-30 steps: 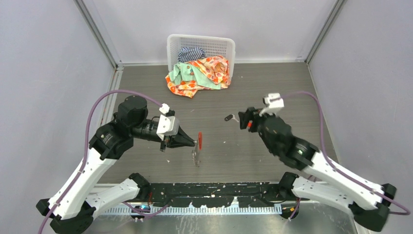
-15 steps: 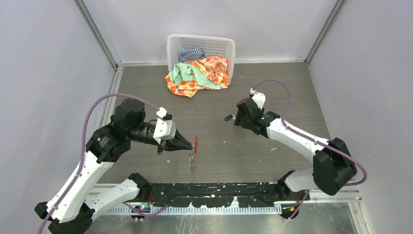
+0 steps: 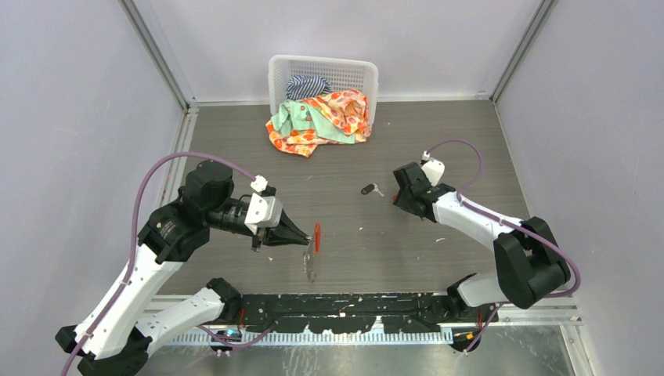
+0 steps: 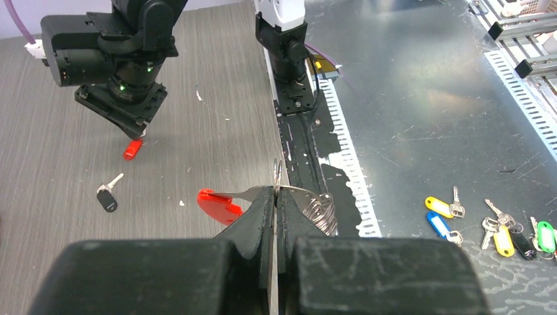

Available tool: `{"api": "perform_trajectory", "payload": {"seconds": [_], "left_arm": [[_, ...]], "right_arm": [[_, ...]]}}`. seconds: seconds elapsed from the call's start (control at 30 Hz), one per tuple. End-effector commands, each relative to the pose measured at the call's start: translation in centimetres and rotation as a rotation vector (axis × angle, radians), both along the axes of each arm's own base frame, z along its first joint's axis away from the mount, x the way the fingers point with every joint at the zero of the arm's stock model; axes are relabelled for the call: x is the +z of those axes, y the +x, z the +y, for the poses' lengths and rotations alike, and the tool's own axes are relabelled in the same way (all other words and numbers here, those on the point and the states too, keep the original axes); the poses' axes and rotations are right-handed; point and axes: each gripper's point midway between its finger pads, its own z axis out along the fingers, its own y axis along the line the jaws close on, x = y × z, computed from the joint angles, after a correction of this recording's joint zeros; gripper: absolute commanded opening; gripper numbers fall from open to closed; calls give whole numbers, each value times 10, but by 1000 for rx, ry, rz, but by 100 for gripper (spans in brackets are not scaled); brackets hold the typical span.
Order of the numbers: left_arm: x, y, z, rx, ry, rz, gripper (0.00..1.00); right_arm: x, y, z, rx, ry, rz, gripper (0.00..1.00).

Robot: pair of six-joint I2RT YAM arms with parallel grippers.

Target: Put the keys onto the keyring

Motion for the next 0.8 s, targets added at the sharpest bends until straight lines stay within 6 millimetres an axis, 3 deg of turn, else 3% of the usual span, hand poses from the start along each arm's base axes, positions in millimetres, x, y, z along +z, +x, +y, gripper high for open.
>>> {"api": "perform_trajectory", "payload": {"seconds": [0.0,0.5,0.77], "left_arm": [[8,-8,2,-34,-32,-18,0],[12,-10,3,-39,-43,-34,0],[12,-11,3,-41,-43,-31,0]], "right_arm": [[-3,20,-1,-51,31,-42,48],[-36,31,-17,-118,61,-11,39],[-34,37,-18,-123,70,-32,36]]}}
